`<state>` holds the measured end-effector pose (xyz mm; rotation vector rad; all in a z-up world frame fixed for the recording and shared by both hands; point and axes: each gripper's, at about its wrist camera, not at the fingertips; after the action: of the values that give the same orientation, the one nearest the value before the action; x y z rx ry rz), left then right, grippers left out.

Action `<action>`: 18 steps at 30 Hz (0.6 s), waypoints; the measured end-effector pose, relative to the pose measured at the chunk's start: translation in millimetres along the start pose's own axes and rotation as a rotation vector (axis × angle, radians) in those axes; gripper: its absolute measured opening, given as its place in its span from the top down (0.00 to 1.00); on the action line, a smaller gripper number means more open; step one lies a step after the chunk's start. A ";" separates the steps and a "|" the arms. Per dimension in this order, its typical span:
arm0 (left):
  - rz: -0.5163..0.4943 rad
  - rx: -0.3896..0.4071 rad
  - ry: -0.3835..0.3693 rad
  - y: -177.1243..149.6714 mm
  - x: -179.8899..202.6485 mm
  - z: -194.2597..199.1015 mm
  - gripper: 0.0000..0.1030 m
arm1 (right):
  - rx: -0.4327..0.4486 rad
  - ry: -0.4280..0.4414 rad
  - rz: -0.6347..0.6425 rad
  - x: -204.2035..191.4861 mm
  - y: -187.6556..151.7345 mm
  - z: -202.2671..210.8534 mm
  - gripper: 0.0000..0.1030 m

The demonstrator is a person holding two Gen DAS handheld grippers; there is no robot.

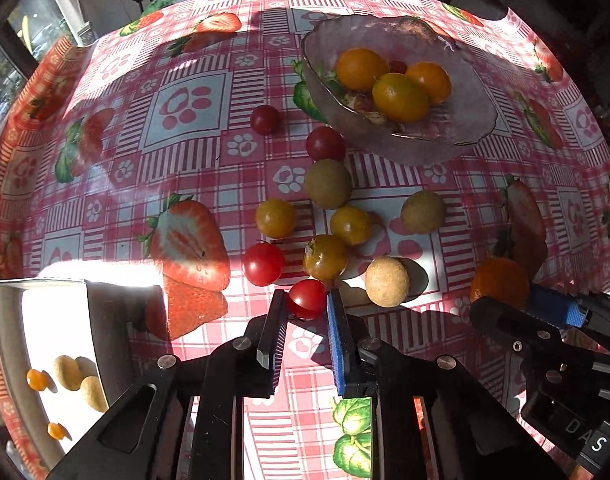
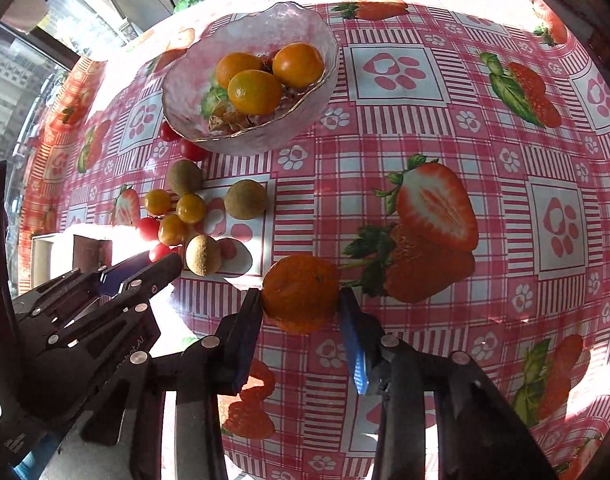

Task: Organize fruits
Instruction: 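Grasp a mandarin with the right tool while the left tool grasps a red cherry tomato, then carry both fruits into the tray and open both tools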

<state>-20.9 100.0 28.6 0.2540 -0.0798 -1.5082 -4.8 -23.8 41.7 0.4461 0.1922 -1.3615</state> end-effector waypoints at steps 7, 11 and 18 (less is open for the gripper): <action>-0.006 0.019 -0.051 -19.6 -18.0 23.1 0.80 | 0.012 0.017 -0.021 6.3 -22.2 19.4 0.60; -0.008 0.028 -0.062 -37.7 -31.5 36.3 0.80 | 0.006 0.021 -0.028 2.0 -38.4 24.7 0.60; -0.003 0.043 -0.075 -69.8 -60.8 62.2 0.80 | -0.011 0.031 -0.020 -18.4 -67.7 30.9 0.60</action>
<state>-106.0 150.2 80.4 0.2327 -0.1719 -1.5199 -78.1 -29.7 63.3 0.4573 0.2309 -1.3734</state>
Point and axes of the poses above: each gripper's, at about its wrist camera, not at the fingertips, and z roughly against the way its jaws point, x to its right, y to its top, and after that the axes turned 8 degrees about y, right-handed
